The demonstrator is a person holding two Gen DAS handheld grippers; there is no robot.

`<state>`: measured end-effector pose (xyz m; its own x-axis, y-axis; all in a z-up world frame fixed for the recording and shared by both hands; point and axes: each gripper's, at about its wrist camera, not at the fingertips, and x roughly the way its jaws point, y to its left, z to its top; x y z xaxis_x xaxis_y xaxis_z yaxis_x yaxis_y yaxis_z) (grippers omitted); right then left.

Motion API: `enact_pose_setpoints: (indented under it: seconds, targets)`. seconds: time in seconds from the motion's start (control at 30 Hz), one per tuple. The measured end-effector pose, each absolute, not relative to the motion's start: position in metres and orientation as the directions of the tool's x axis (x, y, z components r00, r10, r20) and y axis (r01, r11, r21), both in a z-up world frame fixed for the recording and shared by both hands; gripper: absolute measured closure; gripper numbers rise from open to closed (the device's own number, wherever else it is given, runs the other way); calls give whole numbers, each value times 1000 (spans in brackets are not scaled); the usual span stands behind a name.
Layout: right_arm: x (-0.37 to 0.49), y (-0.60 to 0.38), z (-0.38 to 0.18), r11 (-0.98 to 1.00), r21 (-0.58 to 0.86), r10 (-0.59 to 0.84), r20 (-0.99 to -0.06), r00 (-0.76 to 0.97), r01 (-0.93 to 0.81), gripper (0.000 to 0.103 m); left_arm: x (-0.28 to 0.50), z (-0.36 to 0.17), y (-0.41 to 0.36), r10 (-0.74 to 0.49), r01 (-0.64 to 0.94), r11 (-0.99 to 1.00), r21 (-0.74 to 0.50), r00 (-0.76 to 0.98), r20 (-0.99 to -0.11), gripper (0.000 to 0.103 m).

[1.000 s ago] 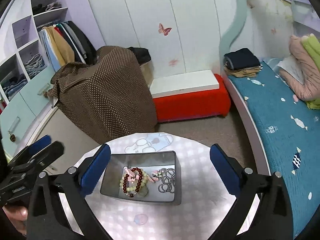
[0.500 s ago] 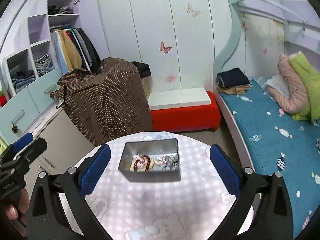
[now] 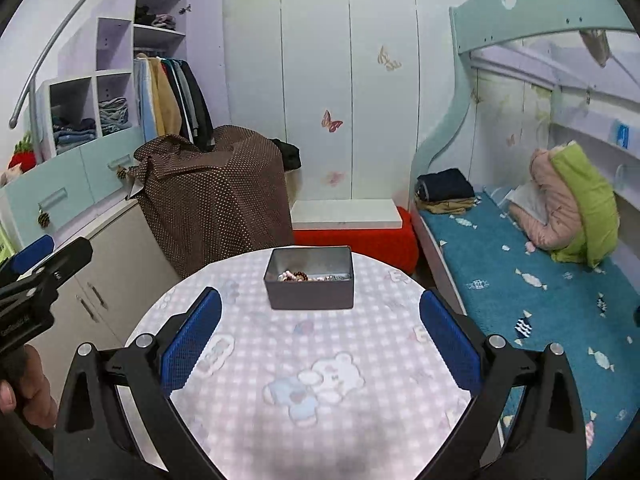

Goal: Organize jewelry

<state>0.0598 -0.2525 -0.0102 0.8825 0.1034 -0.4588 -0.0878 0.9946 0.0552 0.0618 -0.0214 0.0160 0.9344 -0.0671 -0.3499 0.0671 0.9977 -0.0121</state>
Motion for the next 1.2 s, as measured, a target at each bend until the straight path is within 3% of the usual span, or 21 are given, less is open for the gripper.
enact_pose_setpoints:
  seconds: [0.4,1.2]
  targets:
    - [0,-239,-3,996,65,79,-375,924,-58,7,-7,16,-11,-25,34,999,21,949,-314,5]
    - [-19,-222,-4,997,40,80,-352,933,-71,7,-28,18,-24,-18,29,999,33,959,-282,5]
